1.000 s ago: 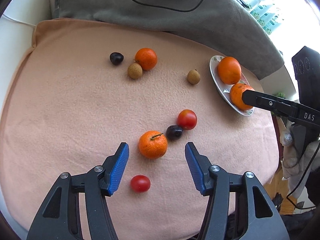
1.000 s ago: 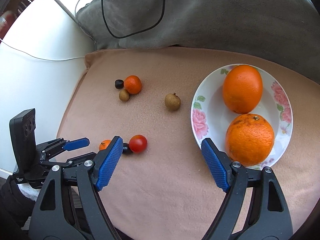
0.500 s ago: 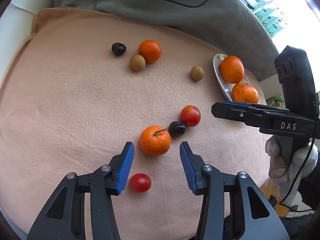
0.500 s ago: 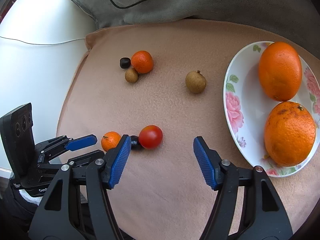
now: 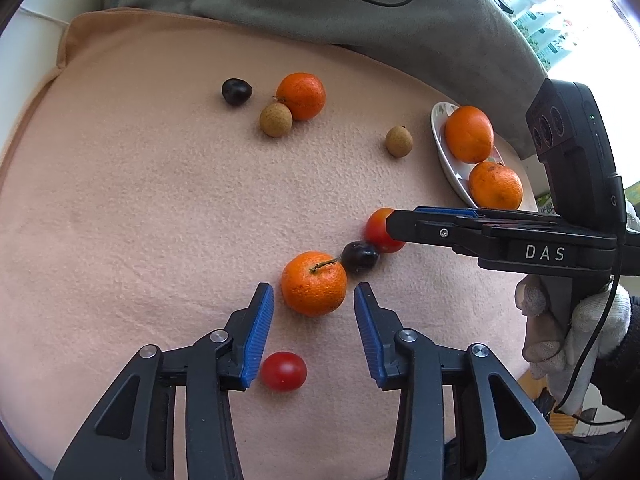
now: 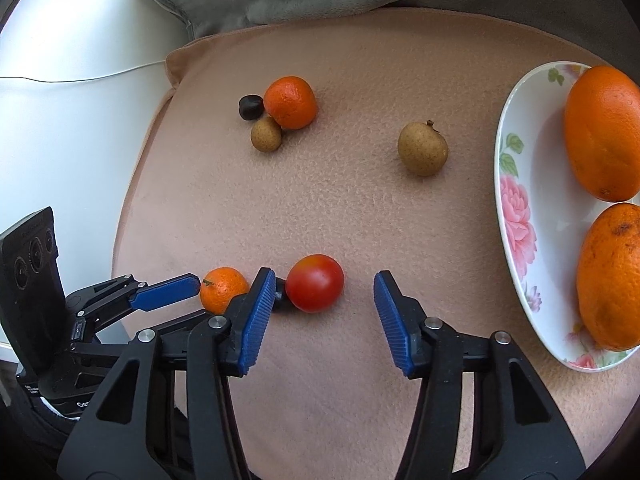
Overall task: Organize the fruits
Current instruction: 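Move the left gripper toward the small tangerine and cherry tomatoes, then close the left gripper on the small tangerine while the right gripper closes on a red tomato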
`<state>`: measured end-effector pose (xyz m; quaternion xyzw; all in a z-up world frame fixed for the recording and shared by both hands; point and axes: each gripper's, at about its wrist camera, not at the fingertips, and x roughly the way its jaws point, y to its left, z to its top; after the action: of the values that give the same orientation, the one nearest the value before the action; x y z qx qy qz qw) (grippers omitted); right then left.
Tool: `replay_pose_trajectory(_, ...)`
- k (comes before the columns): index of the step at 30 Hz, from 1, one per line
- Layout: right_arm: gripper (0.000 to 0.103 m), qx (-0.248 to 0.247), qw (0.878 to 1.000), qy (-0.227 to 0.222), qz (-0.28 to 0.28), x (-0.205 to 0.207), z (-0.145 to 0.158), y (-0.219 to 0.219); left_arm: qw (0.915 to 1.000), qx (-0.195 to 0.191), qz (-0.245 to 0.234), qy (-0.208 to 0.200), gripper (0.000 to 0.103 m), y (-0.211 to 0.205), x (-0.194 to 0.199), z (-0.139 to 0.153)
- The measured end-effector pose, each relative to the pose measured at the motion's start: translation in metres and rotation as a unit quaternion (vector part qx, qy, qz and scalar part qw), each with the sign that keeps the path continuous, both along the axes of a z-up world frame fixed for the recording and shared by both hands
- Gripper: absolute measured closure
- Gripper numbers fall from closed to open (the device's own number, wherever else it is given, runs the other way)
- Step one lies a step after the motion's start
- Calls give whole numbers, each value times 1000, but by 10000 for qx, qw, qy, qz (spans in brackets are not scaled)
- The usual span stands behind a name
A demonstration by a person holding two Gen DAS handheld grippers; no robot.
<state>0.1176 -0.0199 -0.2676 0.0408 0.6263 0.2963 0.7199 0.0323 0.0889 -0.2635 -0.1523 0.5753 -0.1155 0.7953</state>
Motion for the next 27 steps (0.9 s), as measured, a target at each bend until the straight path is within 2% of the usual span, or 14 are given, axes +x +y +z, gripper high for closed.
replay_pose_trajectory(13, 59, 78, 9998, 180, 5, 7, -10, 4, 10000, -22, -48, 60, 64, -2, 2, -9)
replay_pose_trajectory(16, 60, 95, 9998, 198, 22, 8, -11, 5, 9999, 2, -71, 85, 68, -3, 2, -11)
replay_pose_trajectory(20, 69, 156, 9996, 218, 60, 8, -10, 6, 9999, -9, -68, 79, 69, -1, 2, -12)
replay_pose_trajectory(27, 69, 144, 9997, 150, 104, 9, -9, 7, 10000, 40, -79, 31, 69, -3, 2, -11)
